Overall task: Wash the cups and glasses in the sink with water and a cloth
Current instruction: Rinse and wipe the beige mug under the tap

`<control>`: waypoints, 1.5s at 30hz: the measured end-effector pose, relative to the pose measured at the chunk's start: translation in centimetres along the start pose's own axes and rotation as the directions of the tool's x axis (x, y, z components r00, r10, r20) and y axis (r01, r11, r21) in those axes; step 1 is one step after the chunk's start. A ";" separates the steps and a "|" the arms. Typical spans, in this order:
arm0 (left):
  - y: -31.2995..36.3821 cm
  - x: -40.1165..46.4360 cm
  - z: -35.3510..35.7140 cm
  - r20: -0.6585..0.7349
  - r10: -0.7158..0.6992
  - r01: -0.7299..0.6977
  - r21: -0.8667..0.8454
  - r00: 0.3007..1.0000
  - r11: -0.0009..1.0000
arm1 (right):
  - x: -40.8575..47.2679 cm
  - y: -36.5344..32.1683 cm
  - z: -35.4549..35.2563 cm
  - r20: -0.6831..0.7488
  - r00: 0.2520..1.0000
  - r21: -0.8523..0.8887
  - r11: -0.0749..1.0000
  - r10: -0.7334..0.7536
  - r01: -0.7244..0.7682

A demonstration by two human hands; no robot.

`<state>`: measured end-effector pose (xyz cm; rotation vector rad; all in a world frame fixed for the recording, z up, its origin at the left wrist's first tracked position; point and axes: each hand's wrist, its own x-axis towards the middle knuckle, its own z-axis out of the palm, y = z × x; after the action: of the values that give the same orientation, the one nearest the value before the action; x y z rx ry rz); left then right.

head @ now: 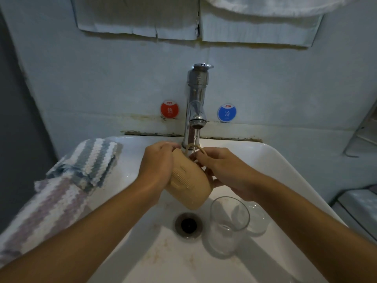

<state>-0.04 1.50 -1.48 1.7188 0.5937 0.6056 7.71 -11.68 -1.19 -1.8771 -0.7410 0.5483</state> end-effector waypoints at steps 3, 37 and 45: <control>0.3 -0.3 0.0 0.011 -0.002 0.002 0.001 1.000 1.000 | -0.1 -0.1 0.2 -0.028 0.999 -0.028 0.999 -0.034 0.034; 0.0 -1.8 0.4 0.218 -0.221 0.261 -0.177 0.951 0.949 | -0.6 -1.1 -0.6 0.016 0.969 0.159 0.957 0.245 -0.244; -0.8 -1.5 0.9 0.177 -0.125 0.144 -0.097 0.976 0.985 | -0.7 -0.9 -0.4 0.006 0.962 0.222 0.937 0.274 -0.268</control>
<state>-0.60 0.02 -2.59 1.5940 0.5407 0.3838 7.29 -12.17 -0.20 -1.7827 -0.3865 0.7493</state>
